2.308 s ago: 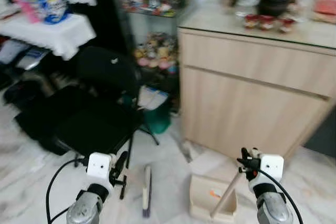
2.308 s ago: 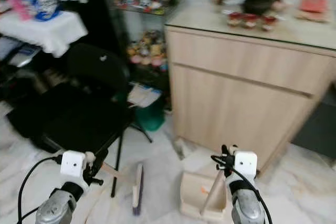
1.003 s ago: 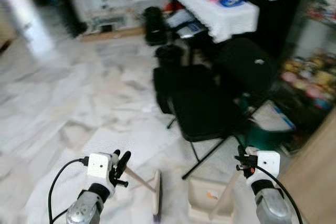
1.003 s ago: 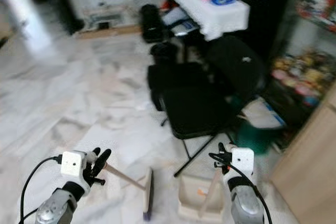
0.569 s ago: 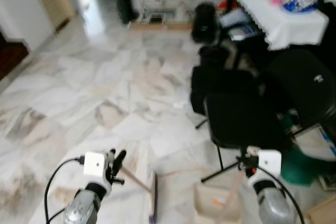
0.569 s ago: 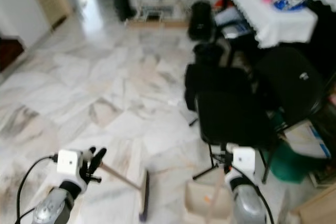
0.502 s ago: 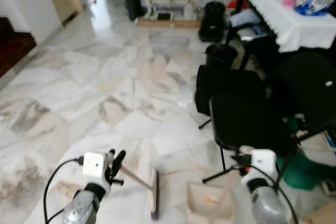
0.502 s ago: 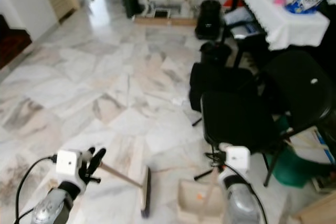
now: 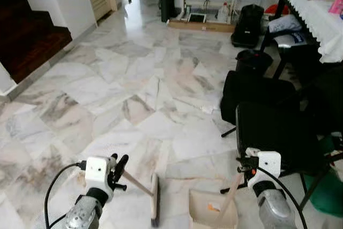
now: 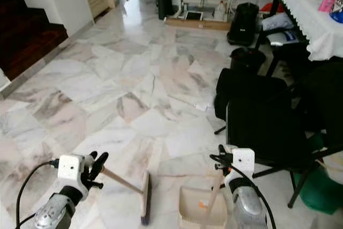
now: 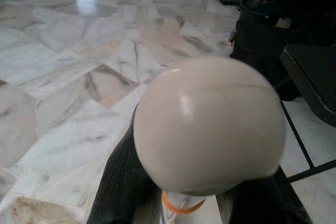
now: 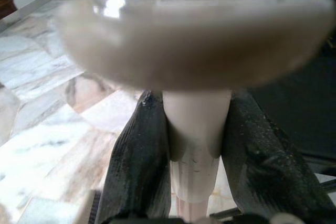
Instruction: Sweep floor
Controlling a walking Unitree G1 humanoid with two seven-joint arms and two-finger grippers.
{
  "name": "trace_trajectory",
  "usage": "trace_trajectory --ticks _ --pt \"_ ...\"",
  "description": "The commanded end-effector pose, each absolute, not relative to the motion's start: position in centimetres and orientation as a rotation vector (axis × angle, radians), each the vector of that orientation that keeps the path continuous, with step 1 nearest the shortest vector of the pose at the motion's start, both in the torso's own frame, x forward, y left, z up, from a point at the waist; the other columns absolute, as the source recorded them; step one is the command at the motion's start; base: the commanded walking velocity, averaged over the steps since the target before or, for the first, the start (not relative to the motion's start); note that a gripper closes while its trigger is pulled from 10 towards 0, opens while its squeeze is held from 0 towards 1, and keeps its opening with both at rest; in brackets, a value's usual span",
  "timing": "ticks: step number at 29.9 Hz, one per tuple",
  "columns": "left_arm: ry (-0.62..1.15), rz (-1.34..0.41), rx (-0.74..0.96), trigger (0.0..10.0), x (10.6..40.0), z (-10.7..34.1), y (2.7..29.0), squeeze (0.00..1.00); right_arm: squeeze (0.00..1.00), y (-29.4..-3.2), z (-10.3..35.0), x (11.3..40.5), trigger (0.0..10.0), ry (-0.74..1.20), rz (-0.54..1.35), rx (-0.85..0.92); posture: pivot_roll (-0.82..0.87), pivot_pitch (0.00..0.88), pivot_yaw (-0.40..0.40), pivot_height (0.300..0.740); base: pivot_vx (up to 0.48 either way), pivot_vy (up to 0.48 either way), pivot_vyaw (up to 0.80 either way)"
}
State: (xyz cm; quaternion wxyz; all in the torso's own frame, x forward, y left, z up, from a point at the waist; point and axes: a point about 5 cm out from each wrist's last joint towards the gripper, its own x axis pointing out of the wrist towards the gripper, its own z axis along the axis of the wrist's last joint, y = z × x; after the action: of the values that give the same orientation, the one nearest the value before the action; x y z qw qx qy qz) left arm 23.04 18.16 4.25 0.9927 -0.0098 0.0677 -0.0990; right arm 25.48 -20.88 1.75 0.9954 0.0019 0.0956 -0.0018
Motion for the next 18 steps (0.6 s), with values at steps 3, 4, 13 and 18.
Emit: trace_trajectory --ticks 3,4,13,18 --pt "0.133 -0.192 -0.005 10.0 23.28 4.63 18.61 0.00 0.00 -20.67 3.20 26.68 10.0 0.124 -0.036 0.027 -0.05 0.000 0.025 0.740 0.000 0.379 0.00" --pt "0.133 -0.191 -0.005 10.0 23.30 4.64 18.63 0.00 0.00 -20.69 3.26 26.71 10.0 0.120 -0.041 0.028 -0.05 0.000 0.025 0.740 0.000 0.416 0.00" --pt "0.129 -0.191 -0.009 10.0 23.53 4.82 18.59 0.00 0.00 -20.71 3.21 26.78 10.0 0.133 -0.063 0.031 -0.05 0.000 0.025 0.740 0.000 0.438 0.00" --pt "0.121 -0.189 -0.013 10.0 23.68 4.96 18.49 0.00 0.00 -20.68 3.31 26.89 10.0 0.123 -0.075 0.054 -0.05 0.000 0.026 0.740 0.000 0.458 -0.55"
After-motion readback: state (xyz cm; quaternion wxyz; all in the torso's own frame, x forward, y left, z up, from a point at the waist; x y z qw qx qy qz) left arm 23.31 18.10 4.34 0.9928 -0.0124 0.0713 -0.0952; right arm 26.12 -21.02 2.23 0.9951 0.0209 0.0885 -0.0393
